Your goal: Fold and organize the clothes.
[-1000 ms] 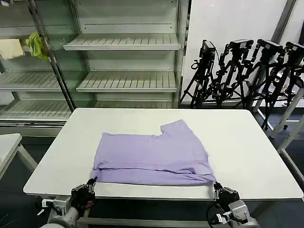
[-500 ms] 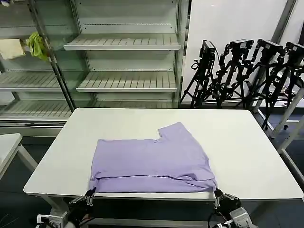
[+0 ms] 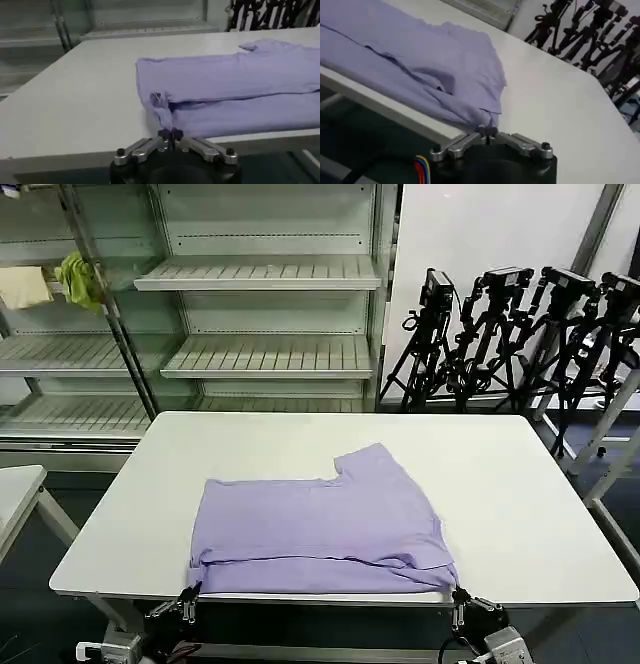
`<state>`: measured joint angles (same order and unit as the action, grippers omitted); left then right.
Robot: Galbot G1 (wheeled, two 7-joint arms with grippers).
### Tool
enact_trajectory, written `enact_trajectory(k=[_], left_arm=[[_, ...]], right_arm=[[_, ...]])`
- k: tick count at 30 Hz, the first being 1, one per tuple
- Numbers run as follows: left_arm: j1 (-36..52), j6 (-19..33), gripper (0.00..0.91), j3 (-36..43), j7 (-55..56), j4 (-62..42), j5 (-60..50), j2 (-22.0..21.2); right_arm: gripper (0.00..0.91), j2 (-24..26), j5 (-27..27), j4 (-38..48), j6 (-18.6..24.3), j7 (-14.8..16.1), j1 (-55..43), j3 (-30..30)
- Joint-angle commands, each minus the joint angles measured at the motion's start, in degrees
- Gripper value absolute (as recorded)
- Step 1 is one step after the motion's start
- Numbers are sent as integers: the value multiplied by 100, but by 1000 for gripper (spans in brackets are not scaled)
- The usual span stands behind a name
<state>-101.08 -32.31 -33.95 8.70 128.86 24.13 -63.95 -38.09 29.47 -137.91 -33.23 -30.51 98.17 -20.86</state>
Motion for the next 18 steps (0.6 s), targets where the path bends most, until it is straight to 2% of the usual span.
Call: enact_trajectory(k=[1,18], left_arm=[[-67,-33,907,-2,18,17,15,-15],[-396,-73,907,-261,355,343,1,4]], right_arm=[[907,7,1,-12,-1,-6,14,8],[907,-35,-27,-300,-7,-163,29,-33]])
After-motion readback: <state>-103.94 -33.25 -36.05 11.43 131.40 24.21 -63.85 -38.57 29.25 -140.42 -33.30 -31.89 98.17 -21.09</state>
